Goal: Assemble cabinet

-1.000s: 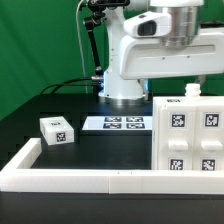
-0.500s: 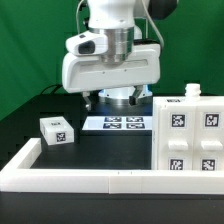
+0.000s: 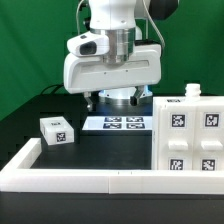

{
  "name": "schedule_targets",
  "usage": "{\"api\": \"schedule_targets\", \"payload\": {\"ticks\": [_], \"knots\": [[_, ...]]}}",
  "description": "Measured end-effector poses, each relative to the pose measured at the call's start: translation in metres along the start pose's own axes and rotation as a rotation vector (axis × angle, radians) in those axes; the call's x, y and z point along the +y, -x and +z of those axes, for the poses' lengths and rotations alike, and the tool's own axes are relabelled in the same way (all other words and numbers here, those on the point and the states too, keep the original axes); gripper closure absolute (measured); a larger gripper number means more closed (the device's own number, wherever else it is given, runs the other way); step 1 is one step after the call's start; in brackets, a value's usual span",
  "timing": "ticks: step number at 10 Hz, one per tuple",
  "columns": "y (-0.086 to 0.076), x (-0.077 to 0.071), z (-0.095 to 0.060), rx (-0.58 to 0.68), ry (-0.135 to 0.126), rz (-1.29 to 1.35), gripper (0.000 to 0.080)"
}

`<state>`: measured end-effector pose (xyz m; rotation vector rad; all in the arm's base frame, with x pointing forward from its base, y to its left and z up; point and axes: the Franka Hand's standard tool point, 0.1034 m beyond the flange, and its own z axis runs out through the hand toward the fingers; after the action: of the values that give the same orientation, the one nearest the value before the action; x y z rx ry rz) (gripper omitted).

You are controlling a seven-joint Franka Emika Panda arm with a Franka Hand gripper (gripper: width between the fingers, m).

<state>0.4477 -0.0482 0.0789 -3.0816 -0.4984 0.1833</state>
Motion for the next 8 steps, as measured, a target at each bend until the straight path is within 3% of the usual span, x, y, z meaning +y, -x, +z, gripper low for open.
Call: {"api": "schedule_targets", "payload": {"ticks": [1, 2, 3, 4, 7, 8], "knots": [[0.006, 0.004, 0.003, -0.002, 0.0, -0.05, 0.0003], [0.027, 0.018, 0.012, -0.01, -0.003, -0.091, 0.0003], [0.05, 0.041, 0.02, -0.013, -0.001, -0.134, 0.0003], [0.064, 0.057, 0.023, -0.018, -0.005, -0.164, 0.0003], [0.094, 0.1, 0.038, -0.007, 0.017, -0.204, 0.0003], [0.097, 0.106, 0.038, -0.006, 0.019, -0.196, 0.0003]]}}
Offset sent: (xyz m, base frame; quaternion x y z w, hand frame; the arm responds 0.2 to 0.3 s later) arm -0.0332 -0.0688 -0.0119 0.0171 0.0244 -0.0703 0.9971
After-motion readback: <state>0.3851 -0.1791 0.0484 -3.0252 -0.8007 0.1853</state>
